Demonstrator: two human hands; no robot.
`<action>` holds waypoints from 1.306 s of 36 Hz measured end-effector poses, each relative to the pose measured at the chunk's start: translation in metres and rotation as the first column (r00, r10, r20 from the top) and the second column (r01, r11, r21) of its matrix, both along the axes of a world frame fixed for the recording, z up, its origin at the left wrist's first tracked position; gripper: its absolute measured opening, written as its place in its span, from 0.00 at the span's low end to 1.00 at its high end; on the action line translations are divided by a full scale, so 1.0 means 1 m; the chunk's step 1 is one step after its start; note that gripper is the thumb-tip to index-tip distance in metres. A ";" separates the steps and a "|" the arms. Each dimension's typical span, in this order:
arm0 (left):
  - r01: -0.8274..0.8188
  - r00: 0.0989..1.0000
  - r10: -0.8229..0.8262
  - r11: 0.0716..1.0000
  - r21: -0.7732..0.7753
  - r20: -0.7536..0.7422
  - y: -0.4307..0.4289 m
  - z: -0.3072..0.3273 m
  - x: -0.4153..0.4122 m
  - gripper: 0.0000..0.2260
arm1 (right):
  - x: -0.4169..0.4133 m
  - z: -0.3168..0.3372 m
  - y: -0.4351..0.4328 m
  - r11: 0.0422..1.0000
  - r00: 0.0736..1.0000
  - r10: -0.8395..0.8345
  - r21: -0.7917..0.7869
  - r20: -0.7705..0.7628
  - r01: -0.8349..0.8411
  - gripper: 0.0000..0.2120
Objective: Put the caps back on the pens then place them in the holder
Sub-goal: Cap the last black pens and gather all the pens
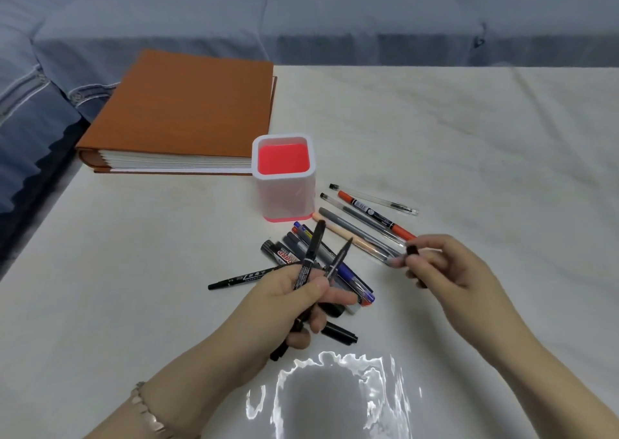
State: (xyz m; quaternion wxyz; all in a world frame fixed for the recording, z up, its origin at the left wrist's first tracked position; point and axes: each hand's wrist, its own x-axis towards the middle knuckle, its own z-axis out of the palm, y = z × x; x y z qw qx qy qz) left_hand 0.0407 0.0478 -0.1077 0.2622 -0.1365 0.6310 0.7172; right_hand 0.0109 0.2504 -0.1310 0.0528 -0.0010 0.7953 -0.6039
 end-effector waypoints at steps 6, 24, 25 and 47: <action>0.033 0.998 -0.033 0.999 -0.012 -0.057 -0.003 0.002 0.004 0.08 | -0.004 0.019 -0.015 0.991 0.978 0.103 0.108 -0.183 -0.084 0.15; 0.062 0.988 -0.079 0.990 -0.124 -0.136 -0.002 0.011 0.003 0.06 | -0.003 0.036 -0.019 0.958 0.960 0.278 -0.070 0.016 -0.277 0.11; 0.060 0.983 -0.083 0.988 -0.141 -0.163 -0.001 0.011 0.003 0.06 | -0.003 0.038 -0.021 0.953 0.957 0.289 -0.107 0.032 -0.284 0.11; 0.093 0.973 -0.121 0.985 -0.148 -0.195 0.003 0.004 -0.002 0.14 | 0.006 0.031 -0.039 0.944 0.909 0.173 -0.328 0.379 -0.042 0.13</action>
